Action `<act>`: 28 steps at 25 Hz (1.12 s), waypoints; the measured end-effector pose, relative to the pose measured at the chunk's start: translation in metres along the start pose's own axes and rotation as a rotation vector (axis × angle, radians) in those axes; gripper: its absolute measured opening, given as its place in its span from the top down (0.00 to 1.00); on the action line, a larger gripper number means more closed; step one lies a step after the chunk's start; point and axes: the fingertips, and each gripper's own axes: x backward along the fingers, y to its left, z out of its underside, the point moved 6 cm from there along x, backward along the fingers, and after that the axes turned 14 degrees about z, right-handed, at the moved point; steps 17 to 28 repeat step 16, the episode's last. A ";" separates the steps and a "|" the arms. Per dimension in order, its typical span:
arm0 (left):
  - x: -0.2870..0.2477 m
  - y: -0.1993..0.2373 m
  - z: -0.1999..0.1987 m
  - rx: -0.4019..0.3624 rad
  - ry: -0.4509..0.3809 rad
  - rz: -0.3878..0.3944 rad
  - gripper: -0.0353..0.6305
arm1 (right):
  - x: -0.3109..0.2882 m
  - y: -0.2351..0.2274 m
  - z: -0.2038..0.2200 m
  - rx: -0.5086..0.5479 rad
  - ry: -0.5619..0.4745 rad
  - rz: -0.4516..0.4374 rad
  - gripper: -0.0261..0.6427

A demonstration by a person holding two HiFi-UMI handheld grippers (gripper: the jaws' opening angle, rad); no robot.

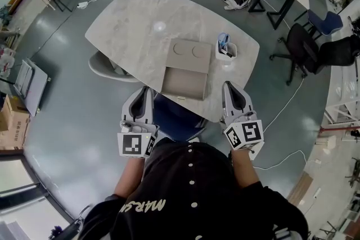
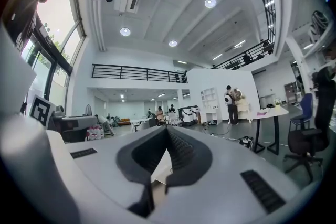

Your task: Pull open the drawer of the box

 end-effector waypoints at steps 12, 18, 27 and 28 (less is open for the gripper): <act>-0.003 -0.003 0.005 0.007 0.007 0.007 0.91 | -0.001 -0.001 0.002 0.015 0.011 0.008 0.97; -0.004 -0.003 0.006 0.008 0.003 0.015 0.91 | -0.004 -0.001 0.004 0.032 0.033 0.016 0.97; -0.004 -0.003 0.006 0.008 0.003 0.015 0.91 | -0.004 -0.001 0.004 0.032 0.033 0.016 0.97; -0.004 -0.003 0.006 0.008 0.003 0.015 0.91 | -0.004 -0.001 0.004 0.032 0.033 0.016 0.97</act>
